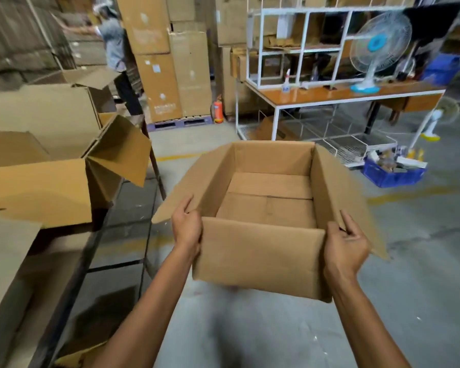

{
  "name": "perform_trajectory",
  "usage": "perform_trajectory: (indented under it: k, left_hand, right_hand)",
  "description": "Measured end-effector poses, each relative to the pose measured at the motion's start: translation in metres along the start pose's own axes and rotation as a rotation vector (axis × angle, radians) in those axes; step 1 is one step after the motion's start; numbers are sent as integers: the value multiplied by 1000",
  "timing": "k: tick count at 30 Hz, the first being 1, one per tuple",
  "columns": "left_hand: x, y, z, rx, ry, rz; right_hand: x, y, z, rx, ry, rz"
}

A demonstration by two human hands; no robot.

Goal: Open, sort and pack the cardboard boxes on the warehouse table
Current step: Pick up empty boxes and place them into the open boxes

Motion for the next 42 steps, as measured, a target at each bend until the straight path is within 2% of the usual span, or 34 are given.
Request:
perform_trajectory:
  k: [8, 12, 23, 27, 34, 42]
  left_hand:
    - [121, 75, 34, -152, 143, 294]
    - [185, 117, 37, -208, 240, 374]
    - [307, 229, -13, -130, 478, 681]
    - [340, 251, -40, -95, 601, 744]
    - [388, 264, -75, -98, 893, 789]
    - [434, 273, -85, 37, 1179, 836]
  right_hand:
    - [77, -64, 146, 220, -97, -158]
    - [104, -112, 232, 307, -196, -214]
    - [122, -217, 432, 443, -448, -369]
    - [119, -238, 516, 486, -563, -318]
    - [97, -248, 661, 516, -882, -254]
    - [80, -263, 779, 520, -1179, -246]
Point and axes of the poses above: each hand's wrist, its own x-axis towards the middle knuckle, its own z-axis out of the palm, y = z × x, the point moved 2 cm from there along x, towards the middle knuckle, and after that the axes turned 9 degrees about -x, right-handed, at the moved point
